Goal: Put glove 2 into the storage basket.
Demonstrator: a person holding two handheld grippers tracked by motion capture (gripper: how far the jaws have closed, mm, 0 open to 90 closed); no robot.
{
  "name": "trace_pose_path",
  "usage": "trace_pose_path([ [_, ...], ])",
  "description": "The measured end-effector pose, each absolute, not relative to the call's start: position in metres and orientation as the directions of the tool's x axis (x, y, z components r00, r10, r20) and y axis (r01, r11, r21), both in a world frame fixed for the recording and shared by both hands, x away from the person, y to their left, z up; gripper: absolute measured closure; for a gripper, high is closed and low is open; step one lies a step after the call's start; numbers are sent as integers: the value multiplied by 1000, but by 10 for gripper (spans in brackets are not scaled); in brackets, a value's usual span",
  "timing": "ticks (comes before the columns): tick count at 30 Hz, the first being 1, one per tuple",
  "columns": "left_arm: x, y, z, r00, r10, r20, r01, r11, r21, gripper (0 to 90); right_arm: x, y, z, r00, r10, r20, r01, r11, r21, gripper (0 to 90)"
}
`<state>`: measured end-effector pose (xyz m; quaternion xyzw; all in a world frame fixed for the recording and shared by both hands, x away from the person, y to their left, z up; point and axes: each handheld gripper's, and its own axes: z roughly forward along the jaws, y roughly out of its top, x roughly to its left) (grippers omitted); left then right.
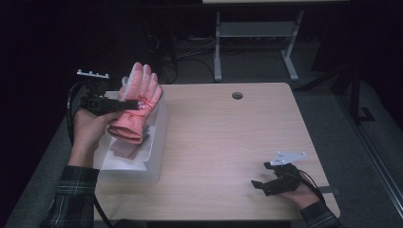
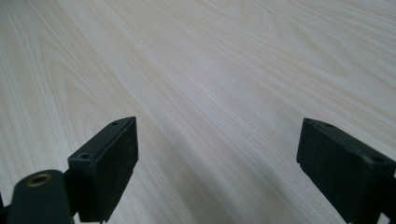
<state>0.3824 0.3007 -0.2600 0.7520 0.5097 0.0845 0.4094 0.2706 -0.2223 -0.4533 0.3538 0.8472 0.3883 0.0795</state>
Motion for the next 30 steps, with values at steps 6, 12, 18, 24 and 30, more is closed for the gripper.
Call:
trace_pose_path([
  [6, 389, 311, -281, 414, 863, -290, 732, -126, 670, 642, 269, -225, -456, -739, 659, 139, 537, 453, 711, 124],
  [12, 394, 315, -302, 381, 878, -291, 759, -117, 640, 641, 268, -227, -456, -738, 660, 141, 540, 453, 709, 124],
  [18, 400, 315, -330, 356, 885, -301, 790, -113, 603, 640, 268, -226, -456, -741, 658, 137, 536, 455, 711, 124],
  [24, 407, 312, -355, 342, 885, -315, 819, -117, 562, 639, 268, -225, -456, -741, 658, 135, 538, 461, 706, 124],
  [30, 412, 306, -373, 341, 885, -318, 836, -130, 533, 636, 268, -225, -457, -748, 651, 127, 528, 470, 707, 124],
])
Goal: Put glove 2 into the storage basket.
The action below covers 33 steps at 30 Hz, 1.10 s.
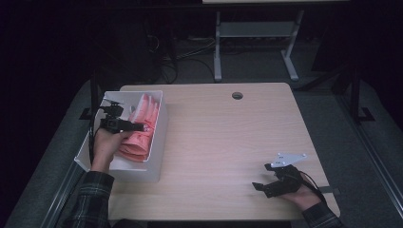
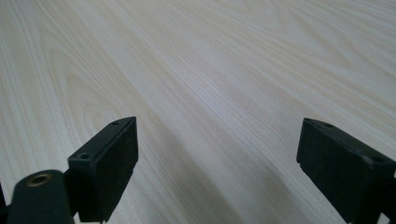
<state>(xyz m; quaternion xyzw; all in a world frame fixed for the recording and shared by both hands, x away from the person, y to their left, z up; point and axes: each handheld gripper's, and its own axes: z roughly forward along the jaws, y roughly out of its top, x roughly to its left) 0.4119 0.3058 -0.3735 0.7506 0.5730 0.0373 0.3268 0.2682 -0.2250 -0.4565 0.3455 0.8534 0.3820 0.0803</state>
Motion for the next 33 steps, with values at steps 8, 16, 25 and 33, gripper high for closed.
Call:
trace_pose_path([
  [8, 414, 305, -395, 330, 884, -333, 854, -129, 503, 624, 268, -224, -457, -750, 649, 132, 532, 472, 703, 124],
  [16, 415, 304, -403, 337, 883, -326, 855, -143, 498, 577, 268, -223, -457, -753, 645, 132, 531, 475, 702, 124],
  [25, 412, 308, -390, 373, 881, -289, 821, -168, 546, 269, 268, -224, -456, -752, 645, 137, 531, 470, 705, 124],
  [33, 409, 307, -359, 408, 880, -243, 778, -196, 596, 181, 268, -225, -457, -752, 643, 144, 534, 466, 705, 123],
])
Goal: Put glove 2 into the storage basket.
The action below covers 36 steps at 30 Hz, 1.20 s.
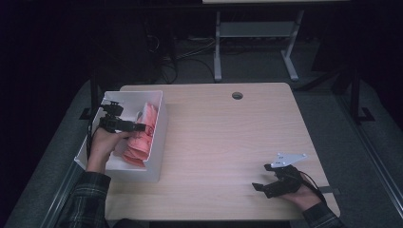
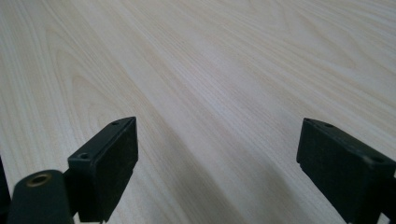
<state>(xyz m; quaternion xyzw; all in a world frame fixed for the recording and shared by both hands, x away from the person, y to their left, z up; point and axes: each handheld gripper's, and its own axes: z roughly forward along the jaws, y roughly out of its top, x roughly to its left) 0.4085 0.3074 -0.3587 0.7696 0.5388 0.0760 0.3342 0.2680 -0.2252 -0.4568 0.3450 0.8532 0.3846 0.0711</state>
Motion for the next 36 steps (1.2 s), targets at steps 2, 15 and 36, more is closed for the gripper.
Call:
trace_pose_path([
  [2, 408, 309, -351, 413, 878, -242, 767, -192, 612, 179, 269, -227, -458, -755, 640, 141, 529, 468, 708, 123],
  [15, 396, 298, -311, 465, 864, -194, 696, -222, 683, 179, 271, -226, -458, -753, 642, 142, 531, 466, 707, 123],
  [36, 369, 207, -283, 680, 717, -153, 556, -369, 745, 184, 270, -226, -457, -747, 649, 144, 537, 461, 707, 123],
])
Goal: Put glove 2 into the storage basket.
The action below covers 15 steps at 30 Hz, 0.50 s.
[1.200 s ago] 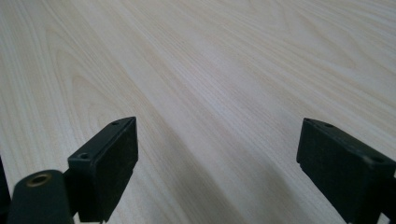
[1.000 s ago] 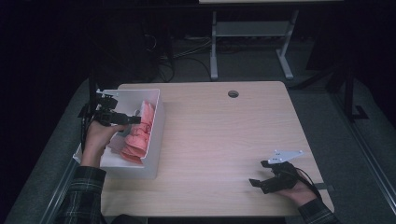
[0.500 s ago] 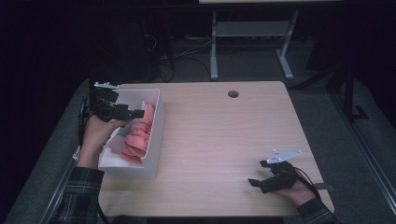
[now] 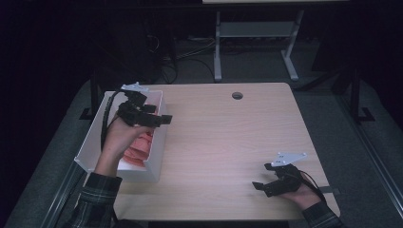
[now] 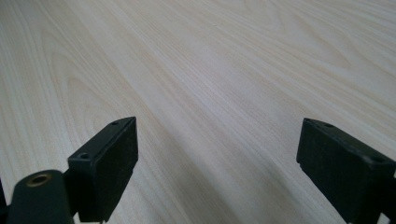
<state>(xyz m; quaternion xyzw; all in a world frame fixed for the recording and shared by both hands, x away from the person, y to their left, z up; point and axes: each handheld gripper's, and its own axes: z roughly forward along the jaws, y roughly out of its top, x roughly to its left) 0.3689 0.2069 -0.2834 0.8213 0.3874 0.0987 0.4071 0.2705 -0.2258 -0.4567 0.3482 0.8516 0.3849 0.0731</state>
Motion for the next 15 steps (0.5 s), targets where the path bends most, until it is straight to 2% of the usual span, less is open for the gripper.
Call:
trace_pose_path([
  [9, 354, 158, -290, 757, 640, -134, 500, -435, 748, 185, 270, -226, -457, -744, 653, 141, 537, 458, 708, 123],
  [15, 346, 136, -308, 785, 604, -138, 482, -455, 749, 184, 270, -226, -456, -742, 654, 143, 538, 455, 709, 123],
])
